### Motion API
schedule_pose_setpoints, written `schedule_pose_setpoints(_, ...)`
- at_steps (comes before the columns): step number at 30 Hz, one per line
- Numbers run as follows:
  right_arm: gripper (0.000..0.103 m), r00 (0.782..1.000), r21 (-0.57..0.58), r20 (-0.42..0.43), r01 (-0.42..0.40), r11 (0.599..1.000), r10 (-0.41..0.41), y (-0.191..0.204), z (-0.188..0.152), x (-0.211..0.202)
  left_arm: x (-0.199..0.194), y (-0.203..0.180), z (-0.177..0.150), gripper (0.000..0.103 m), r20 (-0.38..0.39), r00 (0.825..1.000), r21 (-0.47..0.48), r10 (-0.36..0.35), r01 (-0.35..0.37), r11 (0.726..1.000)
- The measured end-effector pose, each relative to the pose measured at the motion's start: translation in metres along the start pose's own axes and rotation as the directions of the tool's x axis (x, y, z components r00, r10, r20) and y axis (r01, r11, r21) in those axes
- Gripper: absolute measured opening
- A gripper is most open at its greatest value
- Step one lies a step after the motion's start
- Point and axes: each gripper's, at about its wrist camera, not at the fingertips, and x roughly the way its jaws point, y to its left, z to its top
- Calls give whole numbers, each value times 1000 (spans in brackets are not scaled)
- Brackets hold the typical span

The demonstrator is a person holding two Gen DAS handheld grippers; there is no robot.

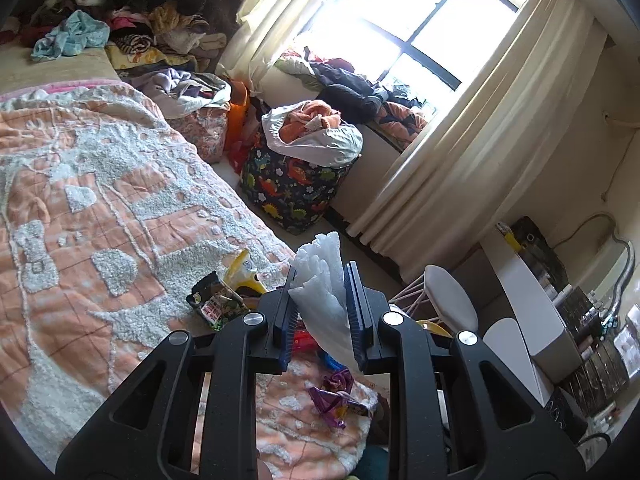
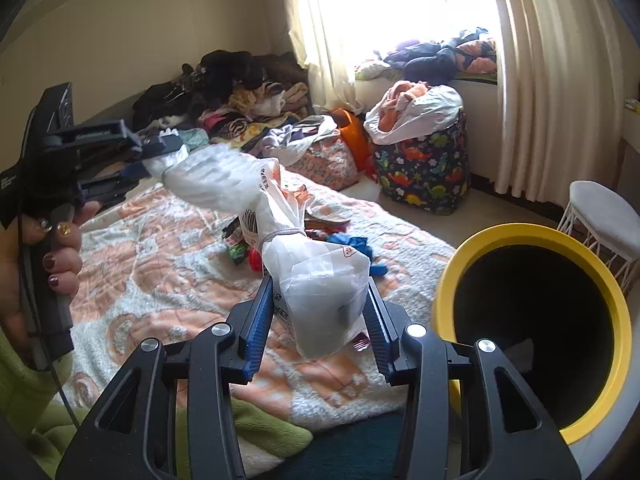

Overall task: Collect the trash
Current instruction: 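Carry the mesh bundle and white plastic bag with both tools over the bin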

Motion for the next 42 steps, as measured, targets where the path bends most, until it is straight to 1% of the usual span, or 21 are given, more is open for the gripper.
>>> schedule_pose_setpoints(7, 42, 998, 64, 40, 47, 997, -50, -29, 6, -13, 6, -21, -7, 16, -26, 999, 37, -29, 30, 999)
schedule_pose_setpoints(13, 42, 994, 125, 61, 85, 989, -93, -54, 5, -21, 16, -40, -20, 16, -62, 997, 72, -50, 55, 996)
schedule_pose_setpoints(23, 42, 984, 214, 92, 130, 968, -153, -96, 7, -34, 35, -73, -44, 16, -132, 988, 138, -84, 102, 985)
schedule_pose_setpoints(32, 42, 971, 296, 116, 169, 940, -211, -128, 4, -46, 49, -100, -64, 16, -183, 977, 193, -108, 143, 971)
schedule_pose_setpoints(42, 42, 950, 391, 120, 223, 893, -290, -171, -5, -61, 66, -129, -85, 16, -230, 965, 254, -123, 182, 950)
